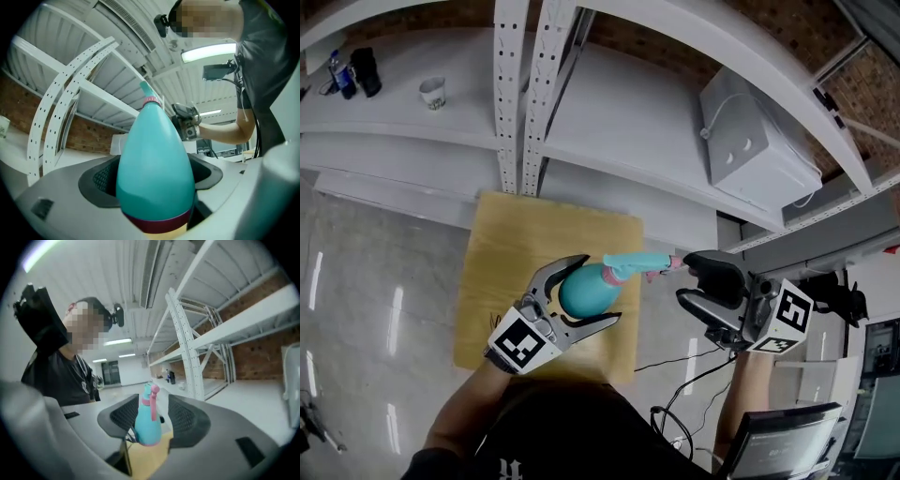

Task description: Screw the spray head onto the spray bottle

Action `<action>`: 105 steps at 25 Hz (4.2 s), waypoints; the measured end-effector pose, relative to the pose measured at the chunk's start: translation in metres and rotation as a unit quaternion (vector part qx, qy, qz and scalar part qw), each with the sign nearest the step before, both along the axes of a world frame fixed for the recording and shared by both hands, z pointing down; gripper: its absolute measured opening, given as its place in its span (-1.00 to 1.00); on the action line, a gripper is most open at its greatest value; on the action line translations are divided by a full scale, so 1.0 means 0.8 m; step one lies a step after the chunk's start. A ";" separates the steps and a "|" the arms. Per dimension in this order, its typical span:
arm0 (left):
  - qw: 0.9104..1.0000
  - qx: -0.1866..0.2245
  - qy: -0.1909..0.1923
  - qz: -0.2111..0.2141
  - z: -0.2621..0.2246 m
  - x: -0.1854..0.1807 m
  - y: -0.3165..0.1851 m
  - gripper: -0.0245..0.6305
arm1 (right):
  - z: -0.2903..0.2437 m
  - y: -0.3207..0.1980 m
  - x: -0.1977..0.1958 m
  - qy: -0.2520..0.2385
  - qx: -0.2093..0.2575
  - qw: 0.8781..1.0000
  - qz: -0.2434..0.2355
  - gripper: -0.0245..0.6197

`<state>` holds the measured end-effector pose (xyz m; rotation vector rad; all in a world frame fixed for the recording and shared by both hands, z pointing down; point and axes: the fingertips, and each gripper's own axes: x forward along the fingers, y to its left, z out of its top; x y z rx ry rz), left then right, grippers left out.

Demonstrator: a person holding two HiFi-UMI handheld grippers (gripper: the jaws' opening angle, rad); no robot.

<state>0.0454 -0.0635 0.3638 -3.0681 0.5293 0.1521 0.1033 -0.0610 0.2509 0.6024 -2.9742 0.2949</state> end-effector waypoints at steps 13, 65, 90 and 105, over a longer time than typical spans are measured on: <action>0.996 -0.037 -0.001 0.081 -0.007 0.011 0.034 0.37 | 0.008 0.008 -0.095 -0.070 0.005 0.990 -0.122 -0.27; 0.994 -0.107 0.027 0.006 -0.002 -0.022 -0.029 0.37 | 0.026 -0.033 -0.049 -0.089 -0.046 0.994 0.047 -0.51; 0.957 -0.009 -0.216 -0.194 0.046 -0.023 -0.048 0.37 | 0.067 -0.090 -0.095 -0.058 -0.141 0.973 0.175 -0.48; 0.998 -0.060 0.012 0.026 -0.029 -0.012 -0.010 0.37 | -0.015 -0.014 -0.093 -0.091 -0.052 0.993 0.056 -0.39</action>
